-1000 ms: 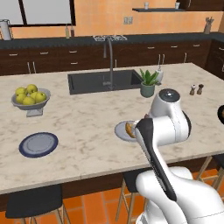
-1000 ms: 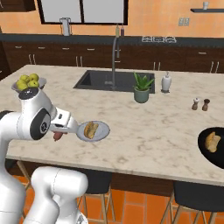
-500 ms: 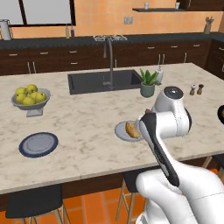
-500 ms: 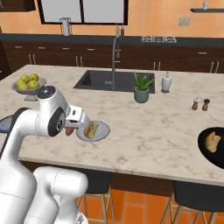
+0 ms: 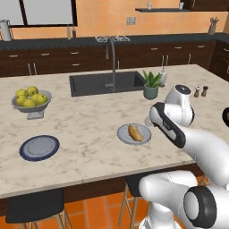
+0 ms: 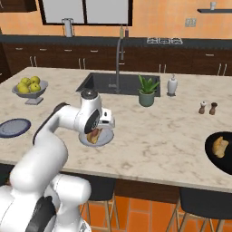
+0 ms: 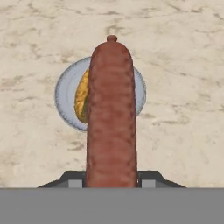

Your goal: Place one bun and one sausage from the bowl on each plate.

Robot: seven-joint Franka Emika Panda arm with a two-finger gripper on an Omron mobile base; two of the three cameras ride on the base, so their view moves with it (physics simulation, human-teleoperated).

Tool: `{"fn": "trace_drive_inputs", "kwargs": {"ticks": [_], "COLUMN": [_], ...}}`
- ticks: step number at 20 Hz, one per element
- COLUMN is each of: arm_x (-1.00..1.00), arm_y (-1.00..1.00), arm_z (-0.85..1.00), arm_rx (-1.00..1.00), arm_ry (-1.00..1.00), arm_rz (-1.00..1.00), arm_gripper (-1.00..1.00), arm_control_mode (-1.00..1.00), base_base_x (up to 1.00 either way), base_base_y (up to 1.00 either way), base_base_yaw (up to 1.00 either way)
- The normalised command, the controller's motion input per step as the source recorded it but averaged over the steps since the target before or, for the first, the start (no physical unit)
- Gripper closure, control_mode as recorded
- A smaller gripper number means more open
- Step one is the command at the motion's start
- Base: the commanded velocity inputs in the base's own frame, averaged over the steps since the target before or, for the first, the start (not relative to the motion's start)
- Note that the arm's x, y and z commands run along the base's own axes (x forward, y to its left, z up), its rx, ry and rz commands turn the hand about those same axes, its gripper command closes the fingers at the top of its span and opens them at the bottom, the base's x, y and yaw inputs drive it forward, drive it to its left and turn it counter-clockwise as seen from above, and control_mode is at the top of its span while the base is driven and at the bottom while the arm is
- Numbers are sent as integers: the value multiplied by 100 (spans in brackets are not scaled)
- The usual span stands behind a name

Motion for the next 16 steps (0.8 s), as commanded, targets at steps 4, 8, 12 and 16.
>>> {"fn": "trace_drive_inputs", "kwargs": {"ticks": [4, 8, 12, 16], "arm_x": [40, 38, 45, 40], "arm_y": [11, 1, 0, 0], "arm_z": [-41, -49, -44, -48], "arm_rx": [1, 0, 0, 0], "arm_ry": [-2, -3, 0, 0], "arm_rz": [2, 1, 2, 2], "arm_gripper": [100, 100, 100, 100], "arm_control_mode": [-100, -100, -100, -100], "base_base_x": [0, 0, 0, 0], "base_base_y": [0, 0, 0, 0], "base_base_yaw": [0, 0, 0, 0]}}
